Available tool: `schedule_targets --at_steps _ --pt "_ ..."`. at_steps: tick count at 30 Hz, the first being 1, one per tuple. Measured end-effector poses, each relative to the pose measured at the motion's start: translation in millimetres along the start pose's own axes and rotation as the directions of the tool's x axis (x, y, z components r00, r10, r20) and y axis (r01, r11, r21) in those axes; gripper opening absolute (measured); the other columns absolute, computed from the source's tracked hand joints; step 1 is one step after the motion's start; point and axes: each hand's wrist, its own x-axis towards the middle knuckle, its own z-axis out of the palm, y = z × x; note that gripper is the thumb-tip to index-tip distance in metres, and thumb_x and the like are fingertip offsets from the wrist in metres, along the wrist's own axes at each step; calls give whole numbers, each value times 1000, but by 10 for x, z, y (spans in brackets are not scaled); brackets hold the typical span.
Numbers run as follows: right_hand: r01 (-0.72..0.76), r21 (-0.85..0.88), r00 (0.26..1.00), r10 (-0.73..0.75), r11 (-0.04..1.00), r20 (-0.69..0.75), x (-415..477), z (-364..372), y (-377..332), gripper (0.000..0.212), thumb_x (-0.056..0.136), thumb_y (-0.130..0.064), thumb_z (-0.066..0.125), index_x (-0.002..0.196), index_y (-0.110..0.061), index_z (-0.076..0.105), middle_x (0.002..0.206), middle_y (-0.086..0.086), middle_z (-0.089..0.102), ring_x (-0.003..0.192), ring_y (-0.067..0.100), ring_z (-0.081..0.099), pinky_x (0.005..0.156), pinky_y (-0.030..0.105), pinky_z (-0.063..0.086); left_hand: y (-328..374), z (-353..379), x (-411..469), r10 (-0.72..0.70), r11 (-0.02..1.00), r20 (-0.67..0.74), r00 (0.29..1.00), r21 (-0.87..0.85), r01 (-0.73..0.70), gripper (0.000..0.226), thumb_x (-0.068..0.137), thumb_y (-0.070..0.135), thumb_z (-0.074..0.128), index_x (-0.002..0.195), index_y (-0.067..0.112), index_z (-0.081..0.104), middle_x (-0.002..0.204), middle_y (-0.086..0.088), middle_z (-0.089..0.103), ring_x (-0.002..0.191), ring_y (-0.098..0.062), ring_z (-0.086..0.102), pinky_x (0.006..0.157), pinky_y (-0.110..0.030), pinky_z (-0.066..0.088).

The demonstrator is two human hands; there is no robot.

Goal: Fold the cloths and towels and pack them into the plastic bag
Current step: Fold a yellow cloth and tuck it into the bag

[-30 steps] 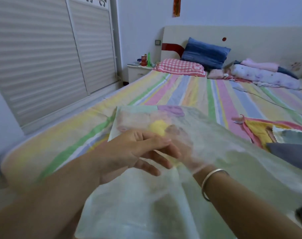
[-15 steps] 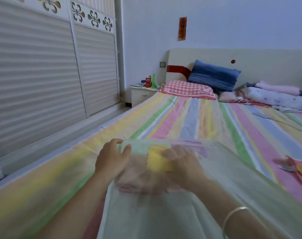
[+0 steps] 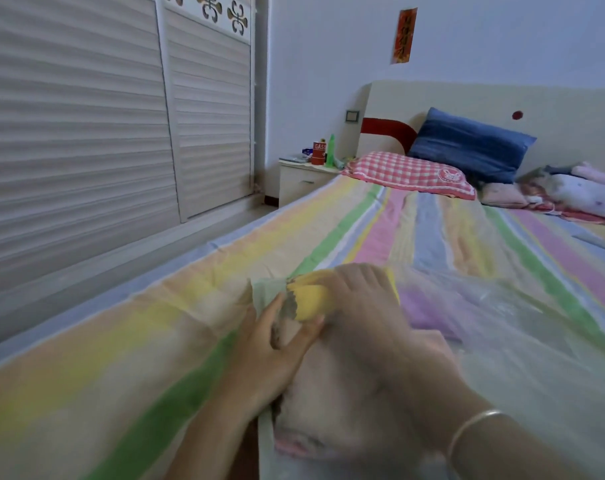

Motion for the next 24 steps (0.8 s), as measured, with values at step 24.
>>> schedule_targets --at_steps 24 --pt "-31 19 928 21 999 372 75 134 -250 70 74 -51 32 144 -42 23 151 4 26 140 31 21 110 66 10 -266 -23 86 18 998 -11 1000 -59 -19 94 61 78 67 143 43 36 153 14 27 134 -2 34 106 -22 31"
